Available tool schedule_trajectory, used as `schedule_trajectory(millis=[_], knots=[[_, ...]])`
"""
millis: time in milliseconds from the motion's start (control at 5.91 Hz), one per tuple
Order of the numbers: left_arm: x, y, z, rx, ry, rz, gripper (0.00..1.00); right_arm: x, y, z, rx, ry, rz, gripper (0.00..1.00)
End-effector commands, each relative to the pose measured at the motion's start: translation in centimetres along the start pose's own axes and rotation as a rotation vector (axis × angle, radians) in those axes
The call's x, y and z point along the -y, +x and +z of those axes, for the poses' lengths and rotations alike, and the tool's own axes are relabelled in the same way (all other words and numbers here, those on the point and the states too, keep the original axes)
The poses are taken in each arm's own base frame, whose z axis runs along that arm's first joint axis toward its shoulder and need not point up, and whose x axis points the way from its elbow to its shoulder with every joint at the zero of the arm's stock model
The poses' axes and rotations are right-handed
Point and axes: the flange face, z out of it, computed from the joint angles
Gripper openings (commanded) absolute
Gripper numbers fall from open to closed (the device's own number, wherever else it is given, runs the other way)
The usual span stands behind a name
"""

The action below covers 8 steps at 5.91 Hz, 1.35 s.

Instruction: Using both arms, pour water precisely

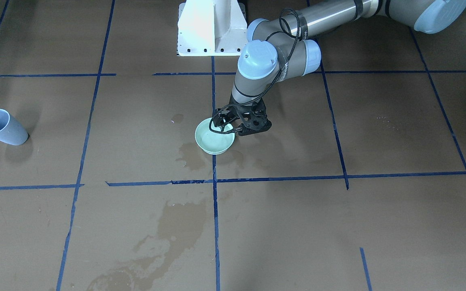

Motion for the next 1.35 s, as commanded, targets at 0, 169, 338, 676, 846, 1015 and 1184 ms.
schedule_trajectory(millis=[0, 169, 338, 676, 846, 1015, 1184], knots=[[-0.1, -0.1, 0.2, 0.003, -0.002, -0.001, 0.62, 0.1, 0.0, -0.1, -0.001, 0.003, -0.004, 1.00], [-0.1, -0.1, 0.2, 0.003, -0.002, -0.001, 0.53, -0.1, 0.1, -0.1, -0.001, 0.003, -0.002, 1.00], [0.0, -0.1, 0.3, 0.003, -0.002, -0.001, 0.53, -0.3, -0.3, -0.3, -0.001, 0.007, -0.005, 1.00], [0.1, 0.0, 0.9, -0.020, 0.001, 0.010, 0.50, -0.5, -0.4, -0.6, -0.002, 0.011, -0.006, 1.00], [0.2, 0.0, 0.9, -0.025, 0.003, 0.011, 0.48, -0.6, -0.3, -0.6, -0.002, 0.010, -0.006, 1.00], [0.2, 0.0, 1.0, -0.033, 0.003, 0.016, 0.48, -0.6, -0.3, -0.6, -0.002, 0.011, -0.006, 1.00], [0.4, 0.0, 1.4, -0.037, 0.003, 0.018, 0.41, -0.7, -0.3, -0.6, -0.003, 0.010, -0.006, 1.00]])
